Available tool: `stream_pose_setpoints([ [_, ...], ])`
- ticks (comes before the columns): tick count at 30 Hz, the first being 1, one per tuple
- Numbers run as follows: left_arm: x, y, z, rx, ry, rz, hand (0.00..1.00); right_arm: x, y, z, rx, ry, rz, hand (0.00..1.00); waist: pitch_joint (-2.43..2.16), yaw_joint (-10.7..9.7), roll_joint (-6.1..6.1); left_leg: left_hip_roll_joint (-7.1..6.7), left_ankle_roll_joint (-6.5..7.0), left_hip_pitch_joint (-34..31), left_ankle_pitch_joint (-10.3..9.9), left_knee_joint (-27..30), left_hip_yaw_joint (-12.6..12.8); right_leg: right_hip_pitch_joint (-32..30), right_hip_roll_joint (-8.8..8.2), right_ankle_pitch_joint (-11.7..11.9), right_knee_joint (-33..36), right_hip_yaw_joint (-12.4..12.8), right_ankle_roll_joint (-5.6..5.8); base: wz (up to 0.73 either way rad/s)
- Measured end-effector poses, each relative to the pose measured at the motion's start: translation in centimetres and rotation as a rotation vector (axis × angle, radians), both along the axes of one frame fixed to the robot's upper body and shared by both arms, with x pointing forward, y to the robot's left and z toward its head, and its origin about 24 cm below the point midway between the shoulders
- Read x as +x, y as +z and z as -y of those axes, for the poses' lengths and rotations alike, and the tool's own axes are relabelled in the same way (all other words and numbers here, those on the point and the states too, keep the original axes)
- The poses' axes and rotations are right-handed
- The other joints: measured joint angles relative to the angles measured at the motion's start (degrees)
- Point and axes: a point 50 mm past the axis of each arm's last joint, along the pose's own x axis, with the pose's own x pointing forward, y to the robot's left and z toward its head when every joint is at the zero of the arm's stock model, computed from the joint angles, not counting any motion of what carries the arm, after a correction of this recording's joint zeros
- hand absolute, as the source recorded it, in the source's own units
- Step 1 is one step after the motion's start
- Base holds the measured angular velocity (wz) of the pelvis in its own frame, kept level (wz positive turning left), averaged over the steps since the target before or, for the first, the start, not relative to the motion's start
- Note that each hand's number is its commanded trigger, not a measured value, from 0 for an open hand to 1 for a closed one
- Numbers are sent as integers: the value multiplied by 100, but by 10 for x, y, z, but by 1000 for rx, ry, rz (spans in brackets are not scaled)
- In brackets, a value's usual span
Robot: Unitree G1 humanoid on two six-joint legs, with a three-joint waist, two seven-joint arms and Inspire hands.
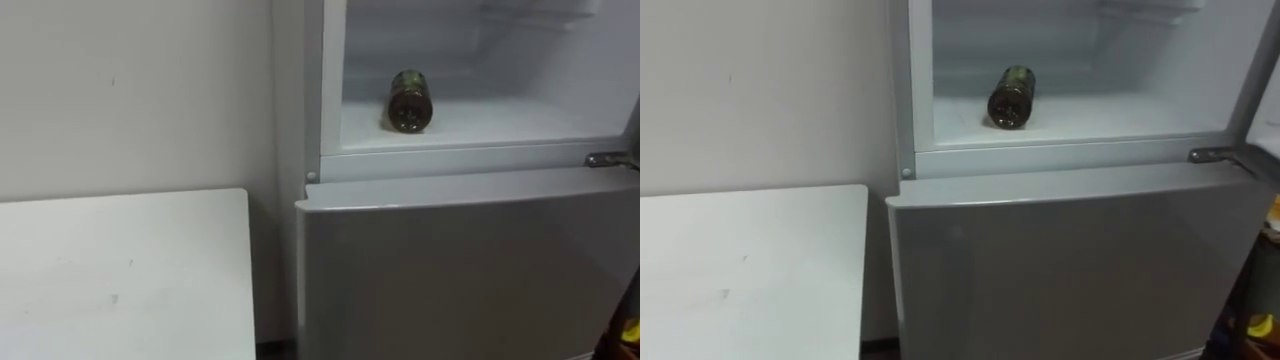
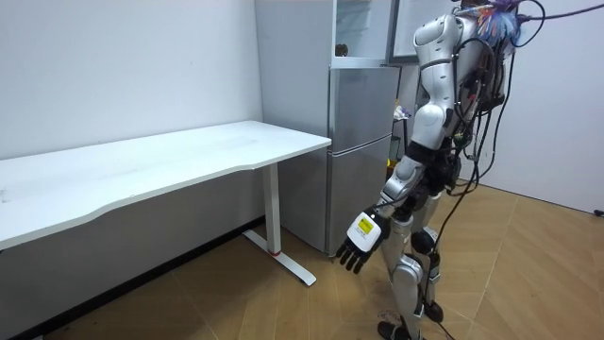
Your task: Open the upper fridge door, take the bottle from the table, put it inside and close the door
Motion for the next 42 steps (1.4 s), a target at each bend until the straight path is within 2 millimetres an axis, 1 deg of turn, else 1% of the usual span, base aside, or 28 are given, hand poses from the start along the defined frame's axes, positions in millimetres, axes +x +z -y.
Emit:
stream_pose_setpoints([
  [2, 0, 0, 1, -9, -1, -2, 0, 2, -1, -5, 7, 32, 14, 0, -1, 0, 1, 2, 0, -25, 0, 32, -2, 1, -4, 2, 1, -2, -3, 0],
  [7, 0, -1, 2, -15, -1, -3, 0, 4, -3, -10, 2, 88, 13, 0, 0, -1, 1, 1, 0, 3, 0, 36, -9, 38, -4, 5, 0, 7, -4, 0],
  [12, -6, -3, 5, -23, -5, -31, 0, 11, -6, -20, -35, 136, -21, 0, 14, 14, 22, 16, -3, 85, -3, 10, -15, 85, 14, 7, -71, 12, -5, 0],
  [14, -4, -3, 6, -24, -14, -30, 0, 15, -8, -28, -52, 172, -39, 0, 21, 96, 32, 44, -4, 81, -3, 10, 10, 87, 46, 60, -129, 33, -23, -8],
  [20, 4, -4, 8, -31, -39, -12, 0, 19, -10, -35, -60, 219, -33, 0, 20, 267, 31, 75, -8, 20, -2, 11, 7, 114, 81, 134, -240, 4, -37, -1],
  [25, 5, -5, 10, -27, -60, -16, 0, 24, -11, -46, -122, 270, -66, 0, 19, 269, 32, 76, -8, -21, -2, 16, 7, 107, 75, 133, -227, -7, -36, 0],
  [32, 5, -5, 11, -23, -69, -19, 0, 32, -12, -62, -142, 401, -63, 0, 20, 278, 38, 89, -12, -24, -4, 13, 8, 117, 71, 134, -223, -54, -37, 1],
  [39, 4, -5, 11, -24, -72, -23, 0, 35, -11, -68, -165, 480, -62, 0, 19, 343, 48, 92, -13, -27, -5, 11, -7, 123, 66, 135, -222, -106, -38, 1],
  [40, 4, -5, 12, -24, -73, -22, 0, 35, -11, -69, -169, 486, -59, 0, 3, 344, 81, 91, -13, -26, -5, 12, -7, 123, 67, 135, -222, -111, -39, 0],
  [42, 5, -5, 12, -24, -75, -20, 0, 36, -10, -69, -174, 491, -55, 0, 1, 343, 85, 93, -14, -25, -5, 11, -7, 125, 68, 135, -222, -123, -39, 0],
])
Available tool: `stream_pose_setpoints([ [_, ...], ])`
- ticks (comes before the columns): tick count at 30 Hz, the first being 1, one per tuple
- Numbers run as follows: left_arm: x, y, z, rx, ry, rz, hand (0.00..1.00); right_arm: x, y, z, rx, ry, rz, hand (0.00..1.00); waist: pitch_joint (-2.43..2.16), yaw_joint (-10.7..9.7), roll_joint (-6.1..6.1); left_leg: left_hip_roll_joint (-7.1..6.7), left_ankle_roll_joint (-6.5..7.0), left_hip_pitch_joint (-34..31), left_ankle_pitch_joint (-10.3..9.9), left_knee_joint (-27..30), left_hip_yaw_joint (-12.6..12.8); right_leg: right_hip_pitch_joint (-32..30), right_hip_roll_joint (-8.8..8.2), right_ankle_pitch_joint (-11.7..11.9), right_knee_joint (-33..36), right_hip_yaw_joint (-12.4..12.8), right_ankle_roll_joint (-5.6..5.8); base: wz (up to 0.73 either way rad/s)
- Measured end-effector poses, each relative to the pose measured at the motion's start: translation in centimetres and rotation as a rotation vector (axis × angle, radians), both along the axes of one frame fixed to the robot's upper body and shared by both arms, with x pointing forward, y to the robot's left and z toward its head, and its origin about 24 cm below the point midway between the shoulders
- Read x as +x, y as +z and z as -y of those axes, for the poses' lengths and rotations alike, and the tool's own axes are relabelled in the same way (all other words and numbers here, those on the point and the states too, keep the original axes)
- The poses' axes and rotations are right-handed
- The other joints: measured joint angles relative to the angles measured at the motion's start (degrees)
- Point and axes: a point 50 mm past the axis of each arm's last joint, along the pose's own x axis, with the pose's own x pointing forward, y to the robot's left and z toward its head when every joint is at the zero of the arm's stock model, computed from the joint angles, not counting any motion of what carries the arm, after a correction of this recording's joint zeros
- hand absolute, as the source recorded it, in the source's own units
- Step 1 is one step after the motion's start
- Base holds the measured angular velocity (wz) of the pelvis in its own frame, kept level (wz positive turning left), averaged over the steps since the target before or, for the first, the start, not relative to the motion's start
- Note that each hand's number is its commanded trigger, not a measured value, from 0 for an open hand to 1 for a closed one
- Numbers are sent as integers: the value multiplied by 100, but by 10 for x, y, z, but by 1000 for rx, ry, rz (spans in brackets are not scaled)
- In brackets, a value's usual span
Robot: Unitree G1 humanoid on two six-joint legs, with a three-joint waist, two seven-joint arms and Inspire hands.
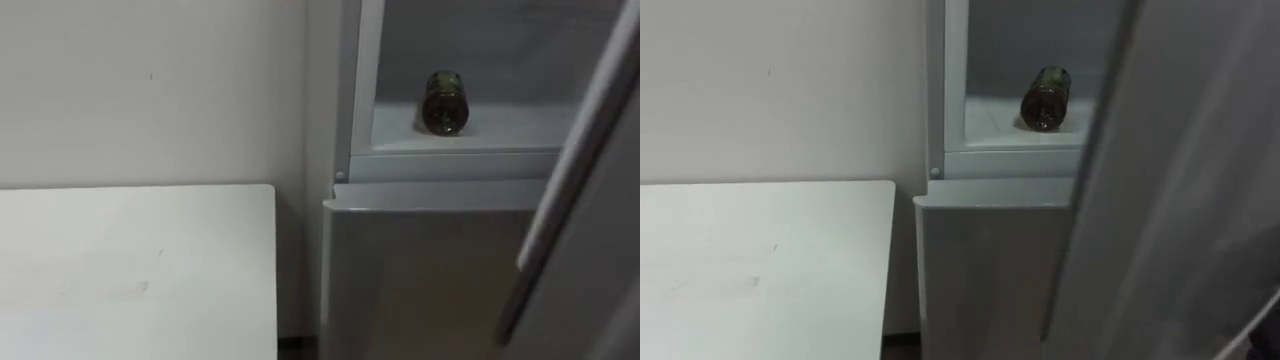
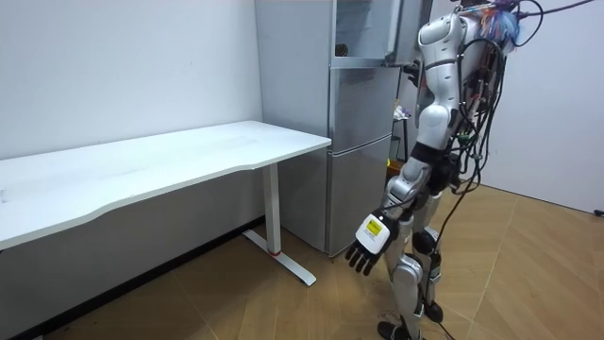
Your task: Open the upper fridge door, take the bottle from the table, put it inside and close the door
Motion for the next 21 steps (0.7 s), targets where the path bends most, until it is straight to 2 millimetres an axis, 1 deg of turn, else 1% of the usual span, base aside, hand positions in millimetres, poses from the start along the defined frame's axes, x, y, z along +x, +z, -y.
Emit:
stream_pose_setpoints([
  [3, 1, 0, 0, 0, -1, 4, 0, 0, 4, -2, -36, 6, 11, 0, -1, -1, 28, 3, -1, 3, 0, -1, -3, 10, 0, 0, -3, -31, 0, 0],
  [6, 2, 0, 0, 1, -2, 4, 0, 0, 15, -6, -60, 41, 80, 0, 5, -3, 37, 3, -3, 9, -1, -5, -5, 22, 0, 0, -16, -40, 0, 0],
  [8, 6, 0, -1, 3, -7, 13, 0, 3, 23, -9, -110, 57, 120, 0, 22, -5, 27, 2, -6, 14, -3, -2, -32, 46, -1, 0, -29, -55, 0, 6],
  [11, 11, 1, -3, 7, -12, 25, 0, 5, 27, -12, -162, 76, 134, 0, 29, -6, 7, 1, -6, 7, -4, -1, -84, 64, -1, 1, -46, -81, -1, 6],
  [14, 11, 0, -2, 6, -18, 23, 0, 6, 33, -15, -212, 101, 150, 0, 25, -5, -15, 0, -7, -5, -4, -8, -96, 67, 1, 3, -73, -89, -2, 1],
  [18, 12, 1, -4, 16, -70, 10, 0, 8, 33, -22, -256, 154, 144, 0, 14, 25, -41, 0, -8, -8, -2, -4, -107, 78, 4, 4, -89, -107, -1, 1],
  [21, 15, 1, -5, 24, -97, 3, 0, 10, 32, -29, -269, 206, 135, 0, 15, 130, -46, 0, -9, 5, -2, 6, -107, 96, 3, 4, -110, -109, -1, 0],
])
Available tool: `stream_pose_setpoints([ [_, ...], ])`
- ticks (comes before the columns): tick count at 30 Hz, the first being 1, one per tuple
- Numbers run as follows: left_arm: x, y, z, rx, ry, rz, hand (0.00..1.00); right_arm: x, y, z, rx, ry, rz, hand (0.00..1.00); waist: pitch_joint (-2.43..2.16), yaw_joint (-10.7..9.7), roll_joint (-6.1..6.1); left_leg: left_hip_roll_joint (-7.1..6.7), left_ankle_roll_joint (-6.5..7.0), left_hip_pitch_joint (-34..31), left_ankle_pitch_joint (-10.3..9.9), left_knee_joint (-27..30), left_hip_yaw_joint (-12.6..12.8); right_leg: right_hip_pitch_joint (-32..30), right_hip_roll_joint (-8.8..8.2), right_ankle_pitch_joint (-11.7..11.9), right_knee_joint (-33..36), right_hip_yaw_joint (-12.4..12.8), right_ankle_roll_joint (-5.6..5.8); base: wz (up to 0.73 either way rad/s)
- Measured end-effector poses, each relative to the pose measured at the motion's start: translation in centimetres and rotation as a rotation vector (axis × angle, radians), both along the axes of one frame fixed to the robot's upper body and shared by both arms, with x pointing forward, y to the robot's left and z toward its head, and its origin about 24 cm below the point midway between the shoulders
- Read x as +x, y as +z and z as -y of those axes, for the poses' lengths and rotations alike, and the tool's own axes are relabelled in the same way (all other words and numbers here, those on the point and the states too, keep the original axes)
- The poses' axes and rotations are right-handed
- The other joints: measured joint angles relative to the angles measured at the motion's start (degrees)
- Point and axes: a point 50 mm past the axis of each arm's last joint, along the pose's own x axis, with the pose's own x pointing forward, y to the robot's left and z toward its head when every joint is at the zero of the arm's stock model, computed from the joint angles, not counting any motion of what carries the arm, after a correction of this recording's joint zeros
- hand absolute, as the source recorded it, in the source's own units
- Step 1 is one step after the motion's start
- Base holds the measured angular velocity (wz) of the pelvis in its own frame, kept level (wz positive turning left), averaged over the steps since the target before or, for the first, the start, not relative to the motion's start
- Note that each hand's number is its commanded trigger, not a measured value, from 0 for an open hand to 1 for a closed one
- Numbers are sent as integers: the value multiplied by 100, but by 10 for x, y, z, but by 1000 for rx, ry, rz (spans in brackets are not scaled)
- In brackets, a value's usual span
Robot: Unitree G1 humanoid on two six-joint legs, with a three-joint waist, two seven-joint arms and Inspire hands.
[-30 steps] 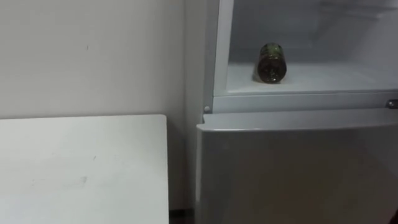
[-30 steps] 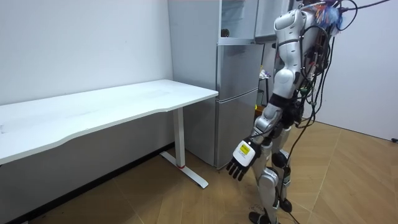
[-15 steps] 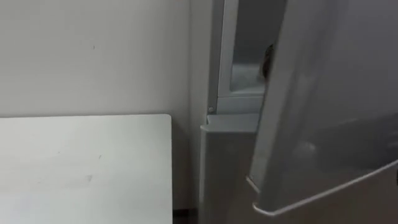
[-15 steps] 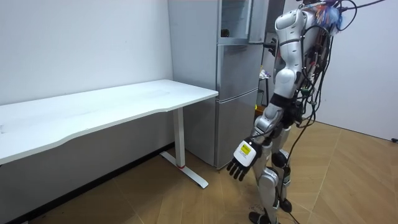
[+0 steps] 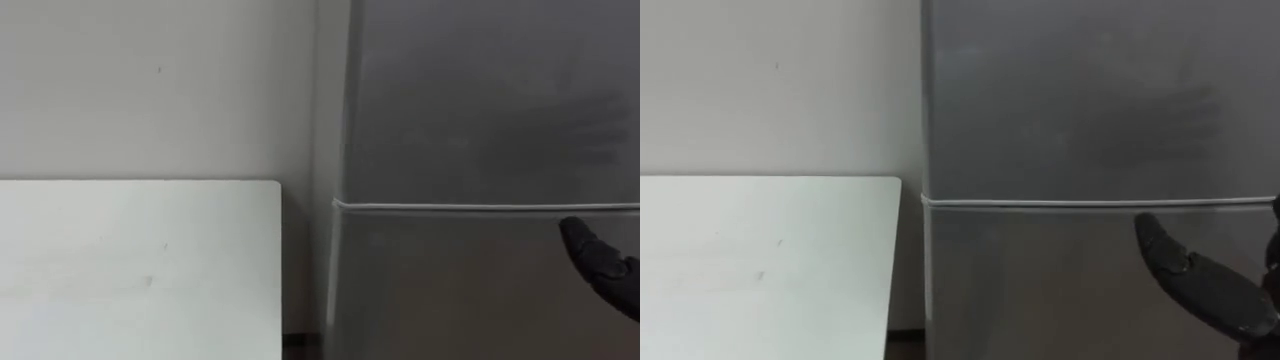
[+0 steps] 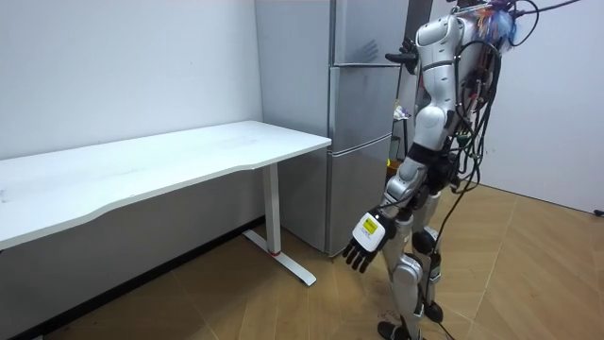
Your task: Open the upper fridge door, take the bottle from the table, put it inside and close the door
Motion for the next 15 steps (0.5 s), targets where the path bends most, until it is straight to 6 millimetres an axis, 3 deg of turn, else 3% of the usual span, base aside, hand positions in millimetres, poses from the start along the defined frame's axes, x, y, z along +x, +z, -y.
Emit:
stream_pose_setpoints([
  [7, 2, 0, -1, 11, -40, -16, 0, 2, 0, -4, -27, 54, -9, 0, 7, 179, -43, 3, 0, 9, 0, 71, -109, 141, -6, 17, -101, -110, 5, 10],
  [15, 3, 0, 0, 16, -36, -21, 0, 19, 17, -9, -45, 100, 69, 0, 40, 173, -7, 27, -6, 13, 4, 49, -251, 198, -22, 29, -98, -226, -8, 7],
])
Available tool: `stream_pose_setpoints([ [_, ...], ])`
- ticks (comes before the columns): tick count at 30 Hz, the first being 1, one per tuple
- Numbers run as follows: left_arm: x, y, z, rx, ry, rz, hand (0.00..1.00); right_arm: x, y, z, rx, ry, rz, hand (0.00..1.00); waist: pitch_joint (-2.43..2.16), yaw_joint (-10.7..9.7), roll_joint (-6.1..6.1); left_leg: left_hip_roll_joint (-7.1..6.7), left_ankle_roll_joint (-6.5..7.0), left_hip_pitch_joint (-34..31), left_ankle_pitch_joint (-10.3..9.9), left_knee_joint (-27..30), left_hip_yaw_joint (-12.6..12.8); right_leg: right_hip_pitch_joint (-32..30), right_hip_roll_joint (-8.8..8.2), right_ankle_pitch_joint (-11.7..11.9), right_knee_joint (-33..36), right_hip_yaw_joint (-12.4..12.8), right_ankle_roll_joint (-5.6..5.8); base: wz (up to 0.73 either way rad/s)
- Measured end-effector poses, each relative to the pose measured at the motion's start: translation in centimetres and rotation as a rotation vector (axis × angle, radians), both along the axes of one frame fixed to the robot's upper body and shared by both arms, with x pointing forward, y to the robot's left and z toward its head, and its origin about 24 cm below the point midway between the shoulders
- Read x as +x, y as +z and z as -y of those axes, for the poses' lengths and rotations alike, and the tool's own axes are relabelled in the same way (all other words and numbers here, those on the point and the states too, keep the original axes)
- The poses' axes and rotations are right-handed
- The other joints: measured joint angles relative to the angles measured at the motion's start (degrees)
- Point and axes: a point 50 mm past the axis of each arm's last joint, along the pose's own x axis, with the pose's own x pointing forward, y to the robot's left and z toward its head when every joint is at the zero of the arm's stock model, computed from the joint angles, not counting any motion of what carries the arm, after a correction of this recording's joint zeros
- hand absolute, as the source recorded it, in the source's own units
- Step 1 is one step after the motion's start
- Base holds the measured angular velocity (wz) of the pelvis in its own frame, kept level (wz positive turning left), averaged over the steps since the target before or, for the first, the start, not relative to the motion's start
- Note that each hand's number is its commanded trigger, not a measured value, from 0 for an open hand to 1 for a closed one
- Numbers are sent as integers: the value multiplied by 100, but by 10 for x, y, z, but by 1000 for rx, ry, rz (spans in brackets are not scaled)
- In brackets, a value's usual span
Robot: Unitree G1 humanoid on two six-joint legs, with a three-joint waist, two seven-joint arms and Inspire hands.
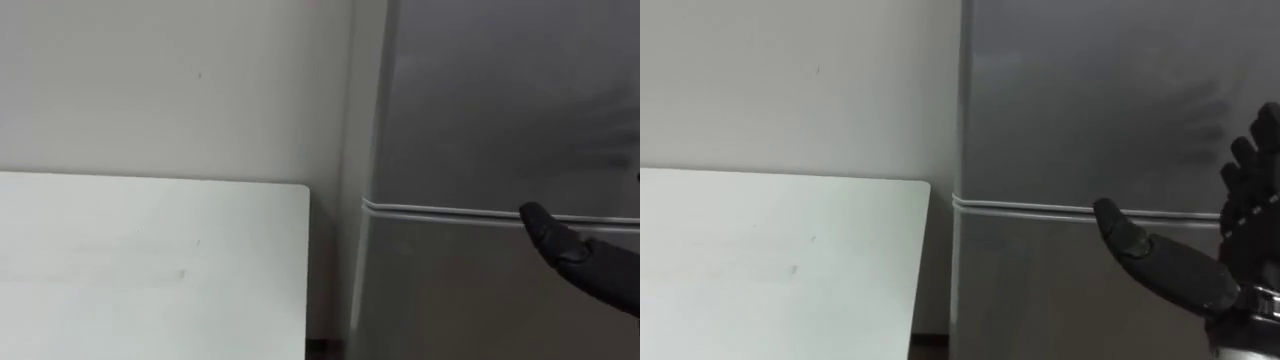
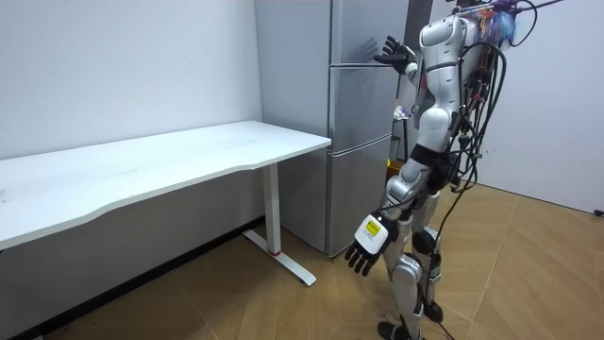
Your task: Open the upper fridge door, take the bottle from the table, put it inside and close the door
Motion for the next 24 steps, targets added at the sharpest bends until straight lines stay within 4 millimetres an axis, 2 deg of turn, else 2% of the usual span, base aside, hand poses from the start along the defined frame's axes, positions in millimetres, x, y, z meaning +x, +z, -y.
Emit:
stream_pose_setpoints([
  [2, 0, 0, 0, 0, -1, 1, 0, 8, 1, 3, 0, -19, 4, 0, -2, 4, -36, -8, -4, -11, 4, 9, -74, 28, -7, 1, -4, -58, -1, 13],
  [14, -1, -1, 1, -20, -39, -40, 0, 20, -11, 10, -62, -134, -29, 0, -6, 6, -22, -31, 4, -26, 8, 150, -236, 159, -64, 11, 8, -290, 3, 8],
  [24, 3, -1, 0, -27, -41, -35, 0, 26, -16, 16, -56, -154, -41, 0, -22, 13, -18, -42, 13, -21, 44, 161, -269, 187, -77, 22, 10, -329, -7, 2],
])
